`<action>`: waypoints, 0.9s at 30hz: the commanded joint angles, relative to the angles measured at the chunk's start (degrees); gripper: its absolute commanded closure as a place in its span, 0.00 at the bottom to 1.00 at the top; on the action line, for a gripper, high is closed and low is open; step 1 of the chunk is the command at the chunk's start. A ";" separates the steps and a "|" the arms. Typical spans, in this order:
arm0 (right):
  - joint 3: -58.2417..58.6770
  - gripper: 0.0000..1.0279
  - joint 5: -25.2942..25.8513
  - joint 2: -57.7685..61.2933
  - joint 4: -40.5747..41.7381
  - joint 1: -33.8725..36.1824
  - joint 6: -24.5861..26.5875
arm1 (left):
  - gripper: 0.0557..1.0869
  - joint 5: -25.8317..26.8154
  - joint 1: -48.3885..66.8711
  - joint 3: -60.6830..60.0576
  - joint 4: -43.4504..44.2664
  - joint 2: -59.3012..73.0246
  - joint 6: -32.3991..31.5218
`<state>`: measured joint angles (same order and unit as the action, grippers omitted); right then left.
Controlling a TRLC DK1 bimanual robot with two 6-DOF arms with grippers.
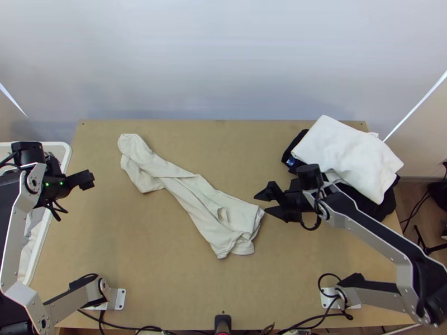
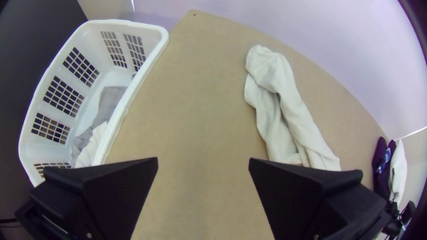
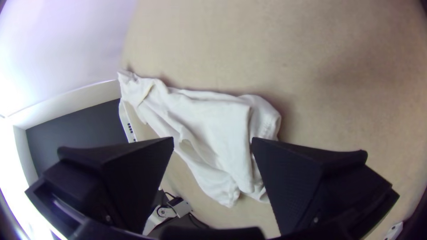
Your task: Fold the t-shirt
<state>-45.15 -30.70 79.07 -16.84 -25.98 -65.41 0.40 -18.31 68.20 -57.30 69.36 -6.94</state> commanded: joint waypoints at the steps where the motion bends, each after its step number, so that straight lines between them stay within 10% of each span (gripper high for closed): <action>1: -1.88 0.30 -0.50 7.15 -1.44 0.66 -1.04 | 0.04 0.04 -0.42 0.00 0.08 0.33 0.00; 27: -2.49 0.77 3.01 9.70 1.20 -0.21 -0.07 | 0.04 0.04 -0.42 0.44 1.05 2.00 0.00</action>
<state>-47.35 -28.49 88.31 -16.08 -25.65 -65.32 0.40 -18.68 68.62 -56.62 71.09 -6.90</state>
